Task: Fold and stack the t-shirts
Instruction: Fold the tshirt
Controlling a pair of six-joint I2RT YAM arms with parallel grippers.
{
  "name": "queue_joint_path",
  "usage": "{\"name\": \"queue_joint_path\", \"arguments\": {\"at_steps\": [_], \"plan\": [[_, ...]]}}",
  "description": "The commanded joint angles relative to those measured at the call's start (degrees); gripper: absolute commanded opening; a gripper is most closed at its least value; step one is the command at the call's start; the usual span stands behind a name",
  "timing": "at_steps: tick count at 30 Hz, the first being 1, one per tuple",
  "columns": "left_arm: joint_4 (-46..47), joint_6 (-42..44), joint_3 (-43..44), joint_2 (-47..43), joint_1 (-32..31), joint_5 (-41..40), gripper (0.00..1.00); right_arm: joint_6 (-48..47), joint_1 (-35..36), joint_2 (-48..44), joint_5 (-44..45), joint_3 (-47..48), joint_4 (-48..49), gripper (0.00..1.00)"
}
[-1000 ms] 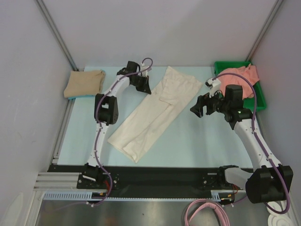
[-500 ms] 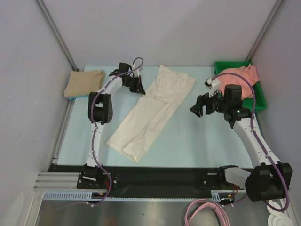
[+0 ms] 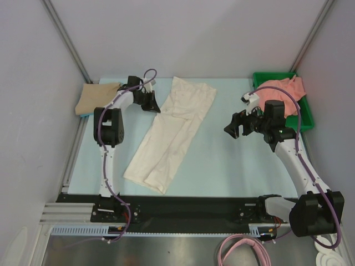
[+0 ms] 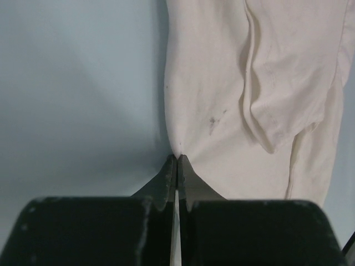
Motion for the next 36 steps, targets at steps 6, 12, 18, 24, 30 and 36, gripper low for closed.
{"name": "queue_joint_path", "arguments": {"at_steps": [6,12,18,24,30,36], "plan": [[1.61,1.65,-1.48,-5.68,4.39,-4.67,0.01,-0.92,-0.16,0.14,0.62,-0.08,1.8,0.85],[1.69,3.49,-3.5,-7.34,5.62,-6.07,0.01,-0.84,-0.16,-0.03,0.62,-0.25,1.97,0.85],[2.05,4.2,-5.09,-8.84,7.82,-7.3,0.0,-0.92,-0.16,-0.3,0.44,-0.34,2.06,0.85],[-1.98,10.08,-5.87,-12.44,7.91,-4.24,0.43,-0.57,-0.16,-0.65,0.09,-1.22,2.59,0.86],[0.55,15.7,-25.1,-29.91,6.42,-1.16,0.56,-0.04,-0.07,1.54,-0.44,-1.13,3.11,0.86],[-9.79,29.49,-41.89,-45.38,-5.17,-1.76,0.51,-0.57,0.28,2.51,0.61,-0.96,3.29,0.86]]}}
